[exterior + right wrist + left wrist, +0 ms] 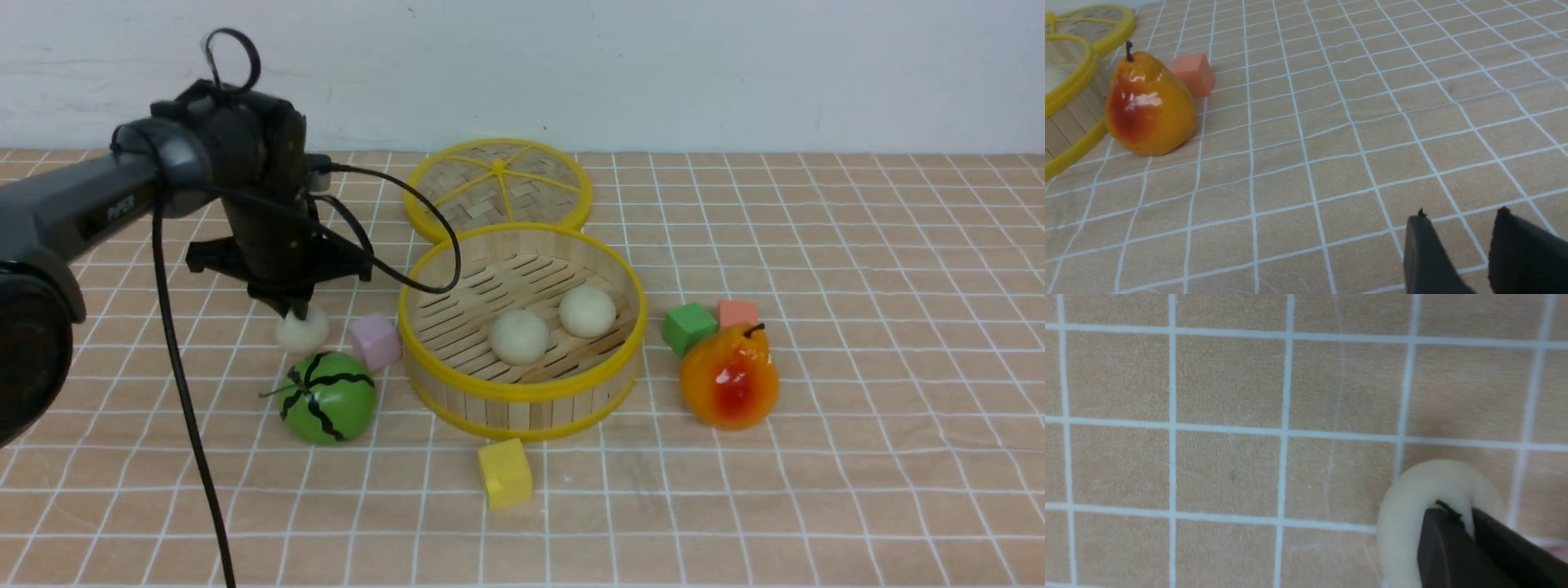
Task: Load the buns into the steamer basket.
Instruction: Use the left arm to put the steamed stuffed bun into the steamer
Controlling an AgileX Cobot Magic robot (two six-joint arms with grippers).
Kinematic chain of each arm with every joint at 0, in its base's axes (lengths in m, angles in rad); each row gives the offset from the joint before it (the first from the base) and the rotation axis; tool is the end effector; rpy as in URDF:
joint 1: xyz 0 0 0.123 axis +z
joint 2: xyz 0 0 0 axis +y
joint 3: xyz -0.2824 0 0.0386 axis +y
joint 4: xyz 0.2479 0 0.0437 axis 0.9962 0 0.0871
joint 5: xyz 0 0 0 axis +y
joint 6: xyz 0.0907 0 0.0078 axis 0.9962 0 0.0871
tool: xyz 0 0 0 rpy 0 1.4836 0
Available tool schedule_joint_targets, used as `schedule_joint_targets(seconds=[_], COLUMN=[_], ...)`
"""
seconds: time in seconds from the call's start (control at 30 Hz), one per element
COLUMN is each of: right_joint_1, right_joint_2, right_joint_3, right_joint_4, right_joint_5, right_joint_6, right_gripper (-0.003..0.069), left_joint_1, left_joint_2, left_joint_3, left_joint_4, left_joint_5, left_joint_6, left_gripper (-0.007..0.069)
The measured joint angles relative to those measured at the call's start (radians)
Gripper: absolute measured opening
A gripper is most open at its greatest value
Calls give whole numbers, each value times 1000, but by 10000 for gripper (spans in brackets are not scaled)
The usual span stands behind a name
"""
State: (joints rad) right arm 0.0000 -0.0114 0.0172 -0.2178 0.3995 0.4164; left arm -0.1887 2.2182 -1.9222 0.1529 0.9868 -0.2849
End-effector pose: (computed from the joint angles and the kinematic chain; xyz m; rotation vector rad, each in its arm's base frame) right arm 0.0517 -0.0077 0.1729 0.2593 1.8619 0.0687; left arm 0.4780 -0.0795 0.2106 -0.0494 2.7431 0.0696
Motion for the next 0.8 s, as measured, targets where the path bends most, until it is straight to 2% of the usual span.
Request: schedule_joint_targets(seconds=[0.17,0.23,0.27,0.3,0.43,0.63,0.8], right_joint_1=[0,0,0,0,0,0,0], right_joint_2=[0,0,0,0,0,0,0], right_joint_3=[0,0,0,0,0,0,0], right_joint_4=[0,0,0,0,0,0,0], right_joint_5=[0,0,0,0,0,0,0], right_joint_6=[0,0,0,0,0,0,0], right_gripper=[241,241,241,241,241,241,241], left_joint_1=[1,-7,-8,-17,-42,-55,-66], left_joint_2=[-73,-120,-124,-128,-71,29,48], left_joint_3=[-76,-100,-101,-104,-104,-103,-101], left_joint_4=[-135,-291,-317,-417,-580,-608,-593], left_joint_5=[33,33,33,33,23,-16,-42], left_joint_6=[36,105,112,164,224,227,227], left_gripper=[-7,-7,-7,-7,-6,12,69])
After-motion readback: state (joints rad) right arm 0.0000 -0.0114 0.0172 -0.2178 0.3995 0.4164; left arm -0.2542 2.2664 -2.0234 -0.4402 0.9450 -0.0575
